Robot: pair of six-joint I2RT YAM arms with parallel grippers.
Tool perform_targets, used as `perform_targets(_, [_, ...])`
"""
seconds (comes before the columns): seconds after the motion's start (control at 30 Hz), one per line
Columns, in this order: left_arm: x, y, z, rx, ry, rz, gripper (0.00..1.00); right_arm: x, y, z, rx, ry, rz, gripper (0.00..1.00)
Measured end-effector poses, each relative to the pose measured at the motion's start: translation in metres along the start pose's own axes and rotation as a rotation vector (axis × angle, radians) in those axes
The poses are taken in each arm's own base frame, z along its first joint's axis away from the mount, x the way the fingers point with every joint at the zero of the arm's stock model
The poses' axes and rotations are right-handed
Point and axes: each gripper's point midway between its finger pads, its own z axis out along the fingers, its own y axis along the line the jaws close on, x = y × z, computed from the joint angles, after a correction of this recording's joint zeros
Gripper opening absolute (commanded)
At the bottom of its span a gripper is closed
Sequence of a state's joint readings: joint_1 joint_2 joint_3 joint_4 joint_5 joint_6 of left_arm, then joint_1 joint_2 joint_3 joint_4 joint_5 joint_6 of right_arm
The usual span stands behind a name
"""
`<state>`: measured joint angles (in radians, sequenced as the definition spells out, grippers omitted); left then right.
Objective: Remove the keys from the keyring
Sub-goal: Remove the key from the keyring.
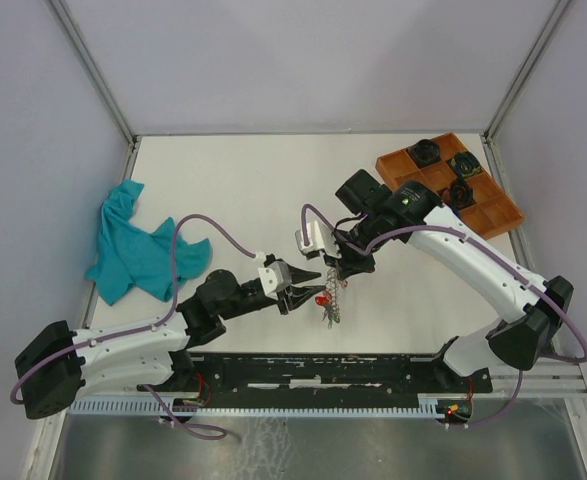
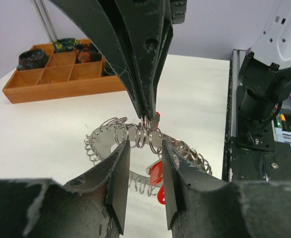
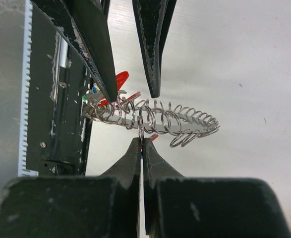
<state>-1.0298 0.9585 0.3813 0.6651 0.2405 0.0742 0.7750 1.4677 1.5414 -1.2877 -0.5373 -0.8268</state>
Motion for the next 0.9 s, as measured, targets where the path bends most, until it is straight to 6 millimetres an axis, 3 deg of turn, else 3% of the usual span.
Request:
perform_targets(0.4, [-0.015,0.006,0.011,-0.035,-0.122,-0.033,0.29,0.001,0.001,0.002,-0.014,0.083,-0.023,0.01])
perform_targets(0.9, [-0.008,0.006,0.016,-0.030,-0.119,-0.053,0.29,-0.003,0.002,0.001,-0.018,0.075,-0.028,0.01])
